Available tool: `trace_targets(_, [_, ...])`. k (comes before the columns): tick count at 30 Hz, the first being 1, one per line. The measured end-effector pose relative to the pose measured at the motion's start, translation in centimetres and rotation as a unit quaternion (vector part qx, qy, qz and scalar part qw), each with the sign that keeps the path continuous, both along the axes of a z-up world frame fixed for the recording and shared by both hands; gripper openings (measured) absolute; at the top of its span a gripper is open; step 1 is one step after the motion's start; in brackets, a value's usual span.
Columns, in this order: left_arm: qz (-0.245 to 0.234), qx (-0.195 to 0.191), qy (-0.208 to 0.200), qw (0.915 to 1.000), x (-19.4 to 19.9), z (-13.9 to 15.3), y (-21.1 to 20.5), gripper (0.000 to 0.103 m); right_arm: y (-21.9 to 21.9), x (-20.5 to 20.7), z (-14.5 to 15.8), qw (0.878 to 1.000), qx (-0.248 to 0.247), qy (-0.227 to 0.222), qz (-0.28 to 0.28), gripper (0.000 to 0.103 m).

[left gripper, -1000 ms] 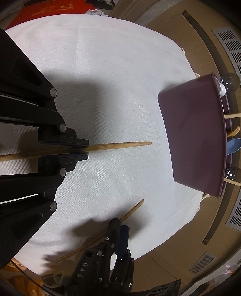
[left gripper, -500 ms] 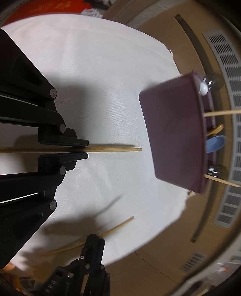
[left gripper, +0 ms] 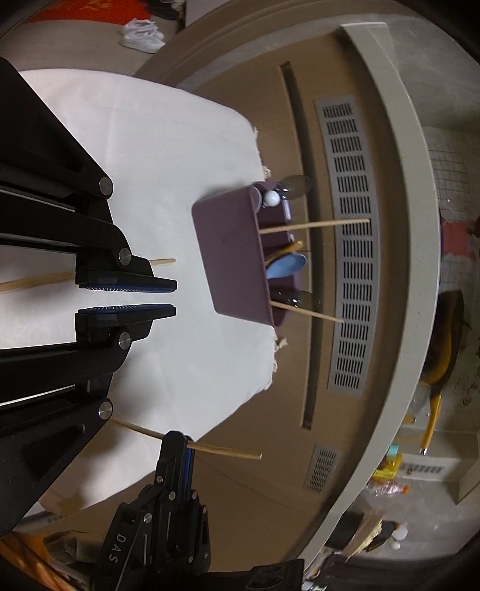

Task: Organize utensils
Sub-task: 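Lift both held chopsticks off the cloth and turn them upright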

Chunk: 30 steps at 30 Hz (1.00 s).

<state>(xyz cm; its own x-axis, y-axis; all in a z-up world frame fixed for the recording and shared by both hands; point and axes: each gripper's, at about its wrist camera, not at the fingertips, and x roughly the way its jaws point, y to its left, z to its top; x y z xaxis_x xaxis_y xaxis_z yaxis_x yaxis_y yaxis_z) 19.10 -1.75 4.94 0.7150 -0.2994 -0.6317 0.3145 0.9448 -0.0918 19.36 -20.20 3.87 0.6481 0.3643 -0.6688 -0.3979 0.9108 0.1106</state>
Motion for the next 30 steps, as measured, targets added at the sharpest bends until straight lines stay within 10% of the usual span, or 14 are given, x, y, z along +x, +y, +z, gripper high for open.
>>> trace_targets(14, [0.010,0.050,0.164,0.9852,5.7,-7.5,-0.3,0.008,-0.5,-0.2,-0.3,1.000,0.002,0.000,-0.002,0.006])
trace_targets(30, [0.031,0.116,0.200,0.9724,10.4,-11.1,-2.5,0.007,-0.9,-0.4,-0.2,1.000,0.005,0.001,-0.008,0.006])
